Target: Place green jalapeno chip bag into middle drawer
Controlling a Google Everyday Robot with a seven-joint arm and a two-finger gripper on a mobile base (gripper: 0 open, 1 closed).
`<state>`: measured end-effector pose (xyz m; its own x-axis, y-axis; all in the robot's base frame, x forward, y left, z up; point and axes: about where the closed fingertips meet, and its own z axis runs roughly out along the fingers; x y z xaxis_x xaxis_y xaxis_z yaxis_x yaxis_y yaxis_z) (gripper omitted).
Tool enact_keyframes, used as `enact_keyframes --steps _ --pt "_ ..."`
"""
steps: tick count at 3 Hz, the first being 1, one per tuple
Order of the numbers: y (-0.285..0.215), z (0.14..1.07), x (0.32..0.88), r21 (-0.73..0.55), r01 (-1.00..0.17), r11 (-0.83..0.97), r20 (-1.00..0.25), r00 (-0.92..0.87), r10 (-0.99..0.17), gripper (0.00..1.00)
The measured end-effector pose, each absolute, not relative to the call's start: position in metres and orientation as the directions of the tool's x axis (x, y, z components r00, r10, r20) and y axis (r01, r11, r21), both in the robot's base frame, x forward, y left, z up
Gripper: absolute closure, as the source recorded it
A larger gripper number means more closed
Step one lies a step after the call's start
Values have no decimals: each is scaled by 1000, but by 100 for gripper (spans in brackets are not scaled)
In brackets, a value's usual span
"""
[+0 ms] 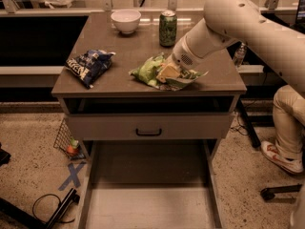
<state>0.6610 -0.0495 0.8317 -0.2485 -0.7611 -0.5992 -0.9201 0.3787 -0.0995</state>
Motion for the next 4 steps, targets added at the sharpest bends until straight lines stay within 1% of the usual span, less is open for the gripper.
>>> enact_keyframes --steps 1,2,3,4 --pt "-48 838 659 -109 -921 374 -598 -240 -765 95" --pt "-49 861 655 -147 -918 368 -598 -214 -772 100" --pt "-51 907 619 -234 -908 346 -631 -129 -765 100" --pt "-56 932 555 -298 -891 343 -670 -61 -740 100"
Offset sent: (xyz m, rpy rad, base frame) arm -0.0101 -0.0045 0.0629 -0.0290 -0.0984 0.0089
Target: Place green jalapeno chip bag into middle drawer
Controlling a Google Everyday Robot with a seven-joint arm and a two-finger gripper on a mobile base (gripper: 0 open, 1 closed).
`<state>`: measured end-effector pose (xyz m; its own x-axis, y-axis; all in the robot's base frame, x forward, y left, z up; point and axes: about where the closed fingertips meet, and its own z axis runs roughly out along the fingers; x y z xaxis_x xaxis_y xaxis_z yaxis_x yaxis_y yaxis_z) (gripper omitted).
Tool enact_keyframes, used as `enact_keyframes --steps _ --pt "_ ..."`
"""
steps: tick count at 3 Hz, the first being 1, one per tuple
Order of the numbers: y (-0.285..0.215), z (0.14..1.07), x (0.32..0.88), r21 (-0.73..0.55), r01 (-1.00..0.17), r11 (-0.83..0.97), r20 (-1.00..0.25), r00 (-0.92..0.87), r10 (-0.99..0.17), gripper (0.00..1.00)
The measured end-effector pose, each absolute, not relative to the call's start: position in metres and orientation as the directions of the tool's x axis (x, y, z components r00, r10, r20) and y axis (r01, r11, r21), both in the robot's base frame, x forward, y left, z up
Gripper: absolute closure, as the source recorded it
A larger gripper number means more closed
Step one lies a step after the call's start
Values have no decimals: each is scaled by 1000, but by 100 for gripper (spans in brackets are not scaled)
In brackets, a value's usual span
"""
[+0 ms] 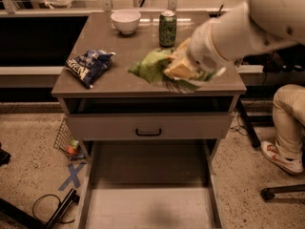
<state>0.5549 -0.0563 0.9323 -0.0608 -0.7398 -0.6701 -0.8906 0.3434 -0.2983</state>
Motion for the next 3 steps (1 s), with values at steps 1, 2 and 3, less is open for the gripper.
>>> enact_keyframes --steps 1,2,3 --pt "-73 881 485 -228 -896 381 -728 -102 -678 100" --pt "-83 828 455 -108 -895 433 -760 -206 -617 100" --pt "-83 828 456 -109 -895 432 -760 -205 -617 100"
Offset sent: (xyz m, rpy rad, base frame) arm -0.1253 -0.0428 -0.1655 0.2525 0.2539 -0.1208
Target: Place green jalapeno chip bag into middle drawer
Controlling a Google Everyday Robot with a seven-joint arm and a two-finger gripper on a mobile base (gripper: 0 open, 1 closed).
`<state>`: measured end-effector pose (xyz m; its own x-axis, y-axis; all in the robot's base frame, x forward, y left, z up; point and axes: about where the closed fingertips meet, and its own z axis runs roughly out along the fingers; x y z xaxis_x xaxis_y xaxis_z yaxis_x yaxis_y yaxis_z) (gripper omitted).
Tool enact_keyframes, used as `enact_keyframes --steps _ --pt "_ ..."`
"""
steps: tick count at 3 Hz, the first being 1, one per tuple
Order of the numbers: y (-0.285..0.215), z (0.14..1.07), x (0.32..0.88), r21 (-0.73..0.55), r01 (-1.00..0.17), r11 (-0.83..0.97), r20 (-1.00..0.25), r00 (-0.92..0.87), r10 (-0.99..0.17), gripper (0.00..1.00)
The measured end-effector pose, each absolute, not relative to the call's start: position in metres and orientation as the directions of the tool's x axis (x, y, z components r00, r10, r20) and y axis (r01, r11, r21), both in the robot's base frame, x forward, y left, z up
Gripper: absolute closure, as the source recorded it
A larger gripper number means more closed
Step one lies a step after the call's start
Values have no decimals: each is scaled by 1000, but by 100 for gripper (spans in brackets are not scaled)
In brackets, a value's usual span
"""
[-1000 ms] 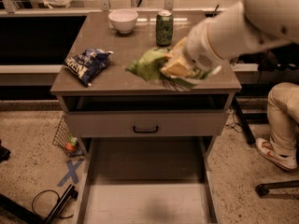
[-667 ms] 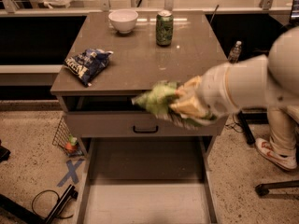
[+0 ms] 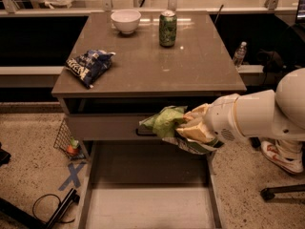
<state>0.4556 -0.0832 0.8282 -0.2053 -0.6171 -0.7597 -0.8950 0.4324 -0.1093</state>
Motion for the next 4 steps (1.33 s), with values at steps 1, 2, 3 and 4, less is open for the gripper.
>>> enact_keyframes --steps 1,2,3,4 --pt "-73 805 459 -82 -895 439 -781 -216 -586 100" --pt "-21 706 442 29 -917 398 -822 -248 -513 100" --pt "19 619 427 95 -925 367 -831 -277 -482 100" --pt "34 546 450 118 -899 421 -833 -320 -451 100"
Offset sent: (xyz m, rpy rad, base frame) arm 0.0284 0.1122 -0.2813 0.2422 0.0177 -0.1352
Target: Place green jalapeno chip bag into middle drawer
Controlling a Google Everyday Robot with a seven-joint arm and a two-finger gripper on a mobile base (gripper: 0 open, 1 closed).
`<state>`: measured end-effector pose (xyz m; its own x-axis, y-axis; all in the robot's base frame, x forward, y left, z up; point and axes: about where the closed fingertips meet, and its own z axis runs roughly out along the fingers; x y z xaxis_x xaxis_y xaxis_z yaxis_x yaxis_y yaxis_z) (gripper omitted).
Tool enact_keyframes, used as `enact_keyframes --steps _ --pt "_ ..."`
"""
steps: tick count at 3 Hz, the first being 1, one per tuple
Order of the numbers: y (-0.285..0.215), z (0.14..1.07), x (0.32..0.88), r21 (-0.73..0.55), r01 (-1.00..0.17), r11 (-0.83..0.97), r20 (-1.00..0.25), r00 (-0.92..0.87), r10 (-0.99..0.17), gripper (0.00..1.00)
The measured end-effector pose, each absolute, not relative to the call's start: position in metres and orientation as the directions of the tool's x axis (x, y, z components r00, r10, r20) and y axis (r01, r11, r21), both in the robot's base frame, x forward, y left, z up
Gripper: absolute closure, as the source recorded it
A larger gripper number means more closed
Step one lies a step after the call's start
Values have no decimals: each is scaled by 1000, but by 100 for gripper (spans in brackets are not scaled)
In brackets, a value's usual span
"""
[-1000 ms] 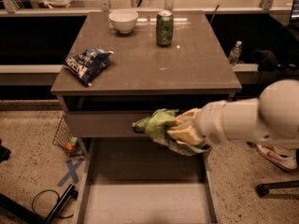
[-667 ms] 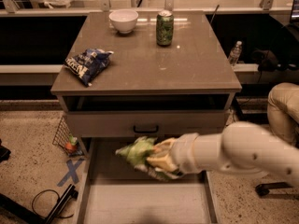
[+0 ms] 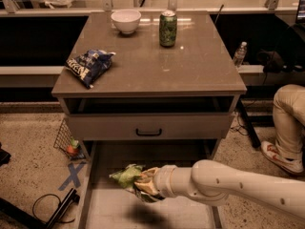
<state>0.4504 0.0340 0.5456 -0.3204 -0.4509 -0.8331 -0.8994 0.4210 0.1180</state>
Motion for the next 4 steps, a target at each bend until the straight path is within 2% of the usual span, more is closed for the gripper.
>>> enact_keyframes --steps 1,2,4 --pt "36 488 492 123 -857 500 -825 -368 -428 100" --pt "39 482 492 137 -853 504 -824 -380 -420 82" --pt "42 482 491 138 -856 499 -825 -378 -421 35"
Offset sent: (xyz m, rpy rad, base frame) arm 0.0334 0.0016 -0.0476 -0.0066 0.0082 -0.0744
